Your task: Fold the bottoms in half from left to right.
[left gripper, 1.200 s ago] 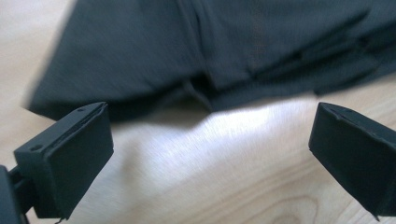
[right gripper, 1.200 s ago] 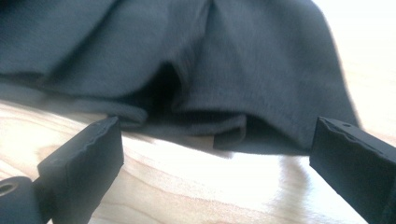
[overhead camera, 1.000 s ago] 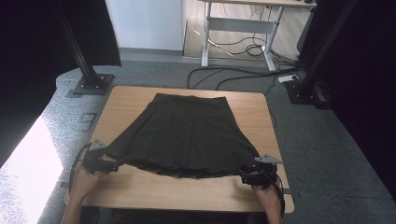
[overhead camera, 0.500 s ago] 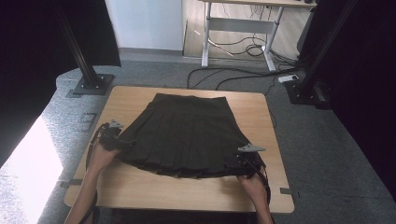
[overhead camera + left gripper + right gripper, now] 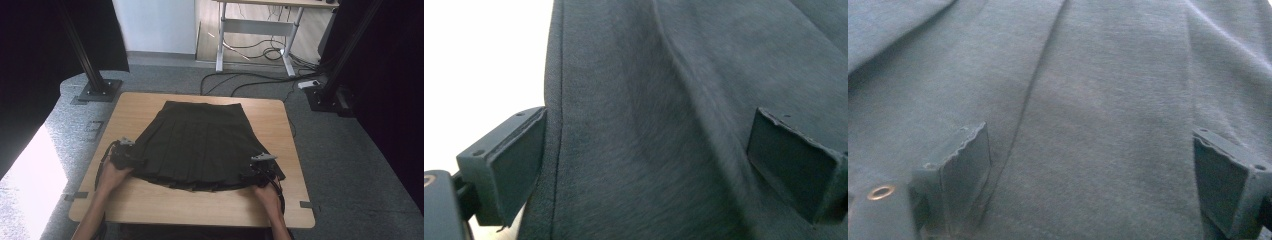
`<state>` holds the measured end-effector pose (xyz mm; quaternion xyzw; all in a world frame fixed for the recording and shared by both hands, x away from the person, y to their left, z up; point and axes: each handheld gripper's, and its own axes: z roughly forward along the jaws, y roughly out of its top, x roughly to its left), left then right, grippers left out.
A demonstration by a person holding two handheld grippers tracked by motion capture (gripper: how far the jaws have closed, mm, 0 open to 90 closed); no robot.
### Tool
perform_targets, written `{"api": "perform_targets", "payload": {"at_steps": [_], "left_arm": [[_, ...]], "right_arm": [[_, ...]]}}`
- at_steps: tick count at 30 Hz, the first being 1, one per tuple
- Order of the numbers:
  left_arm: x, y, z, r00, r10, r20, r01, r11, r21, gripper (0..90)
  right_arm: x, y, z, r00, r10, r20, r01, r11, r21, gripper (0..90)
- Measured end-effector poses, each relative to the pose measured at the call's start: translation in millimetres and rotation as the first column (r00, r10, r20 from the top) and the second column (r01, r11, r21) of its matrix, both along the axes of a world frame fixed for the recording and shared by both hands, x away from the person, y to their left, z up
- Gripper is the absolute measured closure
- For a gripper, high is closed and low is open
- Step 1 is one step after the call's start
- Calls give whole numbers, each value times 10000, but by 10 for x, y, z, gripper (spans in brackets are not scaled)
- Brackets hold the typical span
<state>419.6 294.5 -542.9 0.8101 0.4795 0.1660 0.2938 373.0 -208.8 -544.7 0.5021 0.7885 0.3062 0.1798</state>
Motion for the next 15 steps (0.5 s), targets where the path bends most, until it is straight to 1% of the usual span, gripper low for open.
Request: {"api": "perform_targets", "payload": {"at_steps": [3, 8, 10, 13, 14, 15], "left_arm": [[-142, -68, 14, 9999, -121, -117, 122, 9999, 74, 52], [-428, -226, 44, 9989, -346, -314, 352, 9992, 201, 98], [-579, -312, 47, 9980, -518, -371, 527, 9984, 225, 98], [-781, -435, 43, 9976, -604, -343, 612, 9979, 224, 98], [-871, -492, 43, 9966, -745, -348, 753, 9969, 225, 97], [-919, -524, 45, 9958, -831, -375, 841, 9962, 236, 97]], "right_arm": [[58, -76, -6, 10000, -12, 76, 13, 10000, -37, 101], [158, -227, -11, 9998, 95, 187, -95, 10000, -25, 116], [195, -297, -15, 9996, 108, 261, -108, 9999, 12, 124], [243, -392, -17, 9994, 63, 351, -62, 10000, -15, 125], [257, -420, -17, 9993, 51, 366, -50, 10000, -25, 125], [269, -450, -18, 9992, -62, 405, 64, 10000, -50, 134]]}}
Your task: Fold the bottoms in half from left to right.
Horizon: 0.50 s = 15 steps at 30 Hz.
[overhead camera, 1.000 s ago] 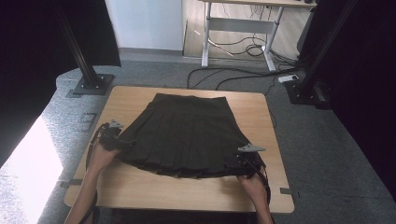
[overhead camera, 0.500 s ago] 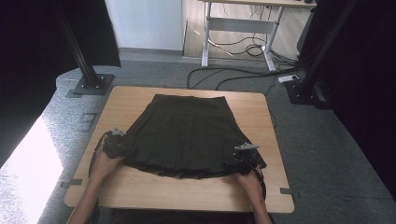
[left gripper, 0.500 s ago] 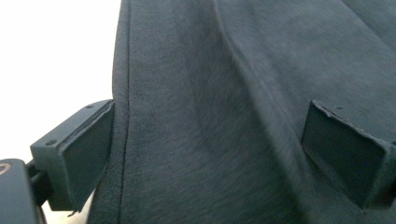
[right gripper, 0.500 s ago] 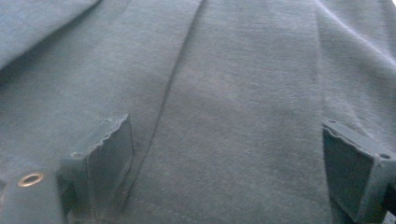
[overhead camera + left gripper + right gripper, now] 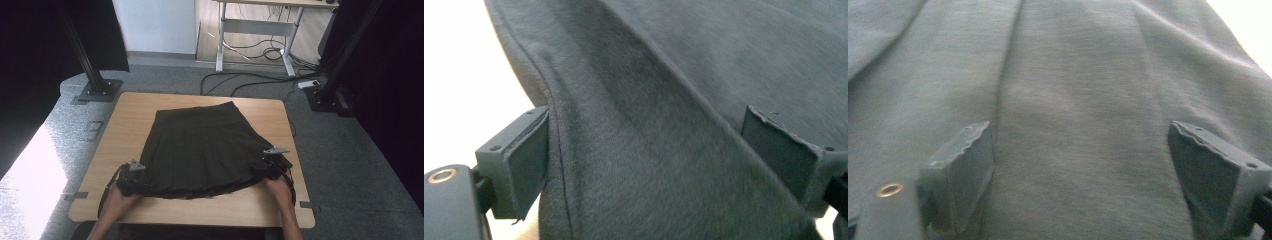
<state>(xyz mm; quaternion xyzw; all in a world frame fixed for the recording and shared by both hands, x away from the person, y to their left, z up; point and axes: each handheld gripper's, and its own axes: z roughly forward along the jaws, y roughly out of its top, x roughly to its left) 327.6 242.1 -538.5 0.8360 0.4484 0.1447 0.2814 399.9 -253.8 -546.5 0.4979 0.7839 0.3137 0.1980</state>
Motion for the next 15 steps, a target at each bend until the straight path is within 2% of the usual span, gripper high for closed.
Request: {"api": "perform_targets", "payload": {"at_steps": [4, 7, 10, 13, 15], "left_arm": [[-171, -123, 23, 9981, -572, -223, 574, 9983, 86, 96], [-162, -94, 131, 9958, -900, -141, 902, 9958, 152, 66], [-42, 38, 329, 9972, -690, 282, 694, 9975, -135, 62], [234, 201, 498, 9959, -316, 844, 333, 9993, -191, 66], [377, 257, 534, 9950, -165, 982, 189, 9995, -237, 77]], "right_arm": [[14, -69, -6, 9999, -114, 63, 115, 9999, -73, 130], [-4, -70, 23, 9999, -122, -111, 120, 9997, -204, 135], [-39, -49, 100, 9999, -44, -163, 42, 9999, -155, 136], [-76, 38, 214, 9997, 225, 4, -225, 9997, -96, 136], [-87, 124, 277, 9990, 439, 71, -439, 9990, -60, 137]]}}
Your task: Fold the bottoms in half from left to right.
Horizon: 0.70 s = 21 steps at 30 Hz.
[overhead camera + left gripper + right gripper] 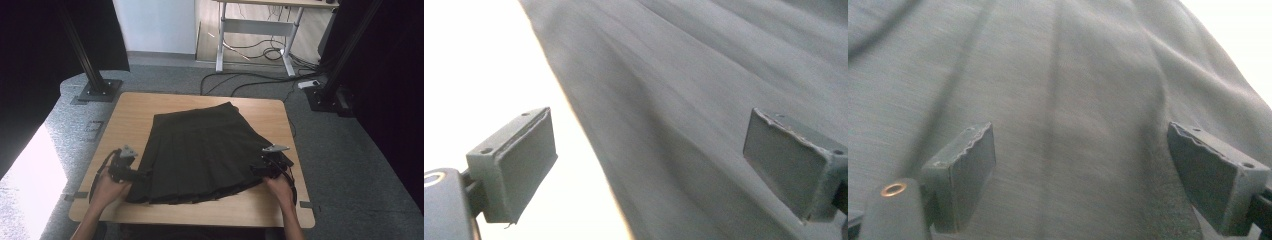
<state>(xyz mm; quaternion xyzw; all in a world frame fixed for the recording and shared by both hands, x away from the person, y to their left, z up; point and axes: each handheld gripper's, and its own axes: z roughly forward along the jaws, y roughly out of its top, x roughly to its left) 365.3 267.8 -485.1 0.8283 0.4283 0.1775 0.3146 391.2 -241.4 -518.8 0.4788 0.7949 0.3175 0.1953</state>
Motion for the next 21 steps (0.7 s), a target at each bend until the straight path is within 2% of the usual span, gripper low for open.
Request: {"api": "perform_targets", "payload": {"at_steps": [5, 8, 12, 16, 18, 19, 21], "left_arm": [[462, 67, -13, 9983, 560, 140, -560, 9984, -27, 100], [672, 53, -86, 9968, 793, 39, -793, 9968, -15, 106], [874, 30, -222, 9929, 1190, -71, -1190, 9928, 112, 127], [975, 20, -379, 9891, 1442, -293, -1426, 9884, 526, 136], [980, 0, -474, 9888, 1439, -403, -1386, 9838, 1133, 143], [959, 16, -501, 9885, 1481, -302, -1452, 9860, 822, 135], [923, 44, -524, 9849, 1684, -401, -1667, 9851, 426, 149]], "right_arm": [[-13, 257, 103, 9976, 690, 46, -691, 9974, 191, 145], [-25, 425, 129, 9929, 1185, -33, -1184, 9927, 248, 145], [-55, 629, 150, 9851, 1718, -58, -1716, 9847, 304, 143], [-85, 821, 169, 9753, 2208, -20, -2206, 9747, 370, 138], [-102, 913, 180, 9699, 2434, -33, -2431, 9692, 402, 138], [-111, 960, 185, 9665, 2567, -34, -2564, 9658, 389, 138], [-134, 1061, 195, 9589, 2839, -31, -2835, 9580, 424, 138]]}}
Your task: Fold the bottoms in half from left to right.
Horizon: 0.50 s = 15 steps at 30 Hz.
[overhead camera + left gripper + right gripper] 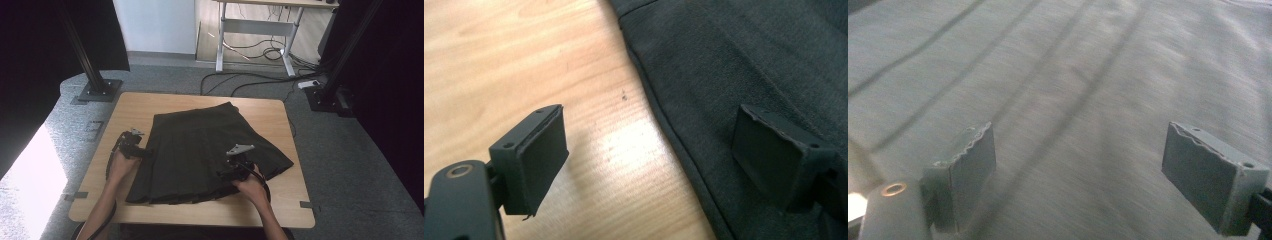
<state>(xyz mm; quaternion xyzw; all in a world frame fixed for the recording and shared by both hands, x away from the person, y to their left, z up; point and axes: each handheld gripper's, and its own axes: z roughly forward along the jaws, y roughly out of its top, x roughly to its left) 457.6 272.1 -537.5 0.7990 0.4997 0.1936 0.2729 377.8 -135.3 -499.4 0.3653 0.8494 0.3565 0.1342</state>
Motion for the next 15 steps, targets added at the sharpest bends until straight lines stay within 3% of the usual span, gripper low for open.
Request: {"api": "perform_targets", "payload": {"at_steps": [5, 11, 13, 15], "left_arm": [[-195, 15, -25, 10000, -40, -13, 39, 9993, -360, 153], [-432, -29, -4, 9989, -471, 16, 471, 9989, -29, 153], [-420, -38, 37, 9974, -725, -43, 727, 9964, 437, 150], [-336, -11, 85, 9976, -692, -67, 694, 9970, 341, 141]], "right_arm": [[-70, 287, 22, 9972, 745, -13, -745, 9972, 78, 138], [-160, 691, 21, 9832, 1821, -131, -1819, 9832, 118, 138], [-197, 838, 17, 9758, 2181, -185, -2179, 9759, 126, 137], [-232, 987, 10, 9658, 2576, -279, -2573, 9662, 154, 137]]}}
